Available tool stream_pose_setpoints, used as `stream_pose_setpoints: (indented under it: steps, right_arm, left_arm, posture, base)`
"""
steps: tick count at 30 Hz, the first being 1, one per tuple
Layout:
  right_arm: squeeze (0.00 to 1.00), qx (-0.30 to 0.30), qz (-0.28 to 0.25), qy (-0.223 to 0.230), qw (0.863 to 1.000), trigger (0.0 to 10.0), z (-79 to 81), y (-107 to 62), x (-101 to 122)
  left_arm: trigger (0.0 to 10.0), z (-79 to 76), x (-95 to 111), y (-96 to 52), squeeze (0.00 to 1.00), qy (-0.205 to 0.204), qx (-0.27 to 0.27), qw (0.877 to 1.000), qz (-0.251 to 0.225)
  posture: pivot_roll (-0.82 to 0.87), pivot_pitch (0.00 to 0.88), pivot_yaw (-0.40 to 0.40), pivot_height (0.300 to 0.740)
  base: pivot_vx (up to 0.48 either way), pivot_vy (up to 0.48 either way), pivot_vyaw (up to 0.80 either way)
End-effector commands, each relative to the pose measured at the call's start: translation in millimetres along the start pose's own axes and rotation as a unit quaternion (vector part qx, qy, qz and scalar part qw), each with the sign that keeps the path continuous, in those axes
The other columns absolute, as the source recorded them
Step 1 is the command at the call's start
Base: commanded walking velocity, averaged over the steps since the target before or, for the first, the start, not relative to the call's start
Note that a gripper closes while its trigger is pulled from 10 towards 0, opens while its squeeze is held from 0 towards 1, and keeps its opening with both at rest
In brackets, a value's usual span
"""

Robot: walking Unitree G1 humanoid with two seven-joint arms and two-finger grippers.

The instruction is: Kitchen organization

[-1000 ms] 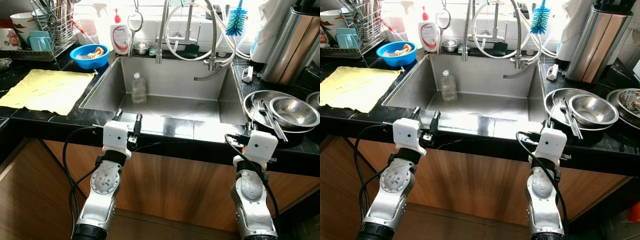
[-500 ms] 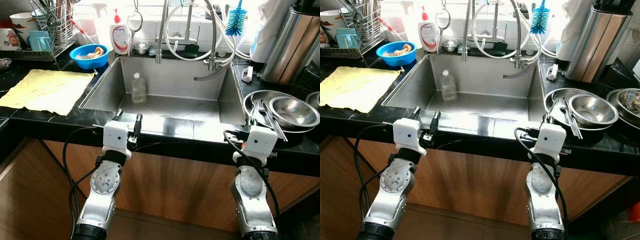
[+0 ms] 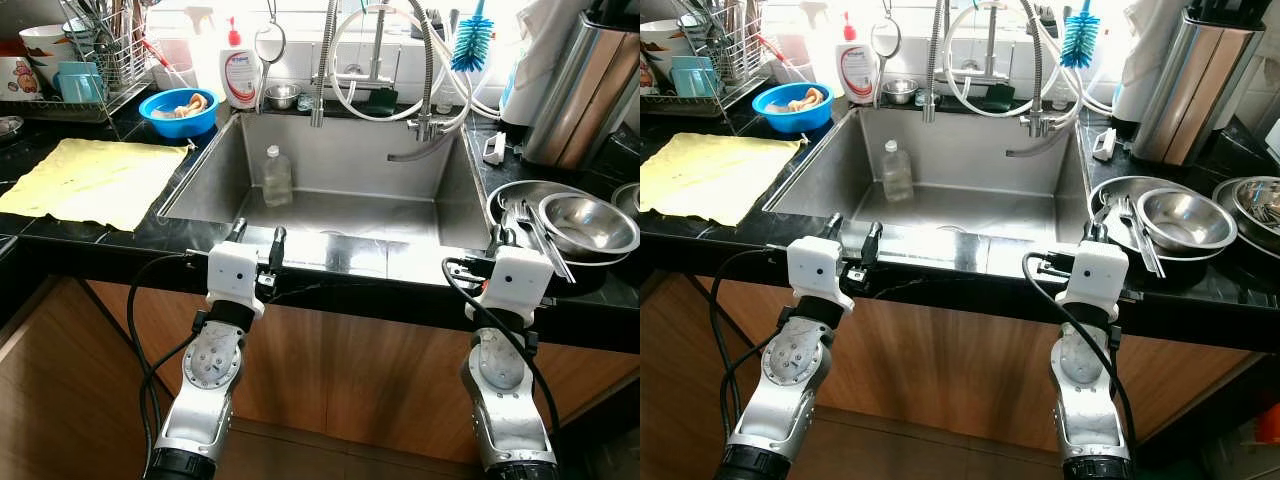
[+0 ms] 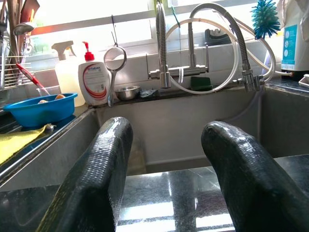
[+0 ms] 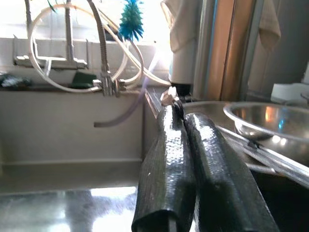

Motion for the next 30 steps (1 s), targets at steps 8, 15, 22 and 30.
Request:
stream_pose_setpoints:
  steps: [8, 15, 22, 30]
  right_arm:
    - [0.33, -0.031, 0.011, 0.016, 0.999, 10.0, -10.2, 2.3, -1.8]
    - [0.57, -0.033, 0.015, 0.018, 0.999, 10.0, -9.7, 2.1, -3.8]
    - [0.00, -0.035, 0.017, 0.016, 0.999, 10.0, -8.9, 2.3, -4.6]
    - [0.00, -0.036, 0.019, 0.019, 0.999, 10.0, -8.5, 2.5, -5.6]
  left_arm:
    - [10.0, -4.9, -0.3, 0.3, 0.00, 0.001, -0.012, 1.000, -0.002]
    - [10.0, -4.8, -0.9, 0.4, 0.00, 0.001, -0.013, 1.000, 0.000]
    - [10.0, -5.2, -0.9, 0.4, 0.00, 0.001, -0.015, 1.000, -0.001]
    - [10.0, -5.4, -1.8, 0.6, 0.00, 0.002, -0.017, 1.000, 0.001]
  posture:
    - [-0.10, 0.000, 0.031, 0.740]
    - [-0.10, 0.000, 0.032, 0.740]
    - [-0.09, 0.000, 0.034, 0.740]
    - [-0.09, 0.000, 0.035, 0.740]
  base:
    - [0.000, 0.000, 0.00]
    - [0.000, 0.000, 0.00]
    - [0.000, 0.000, 0.00]
    - [0.000, 0.000, 0.00]
Point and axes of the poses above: a point about 5 cm out from each wrist's last joint towards the gripper, its own y axis pointing out of the wrist towards the gripper, its own x axis along the axis of the wrist's last joint, z = x × y, the point moved 4 cm from there along y, pointing out of the wrist towards the gripper, and after that the axes turned 10 degrees about y, right-handed, at the moved point
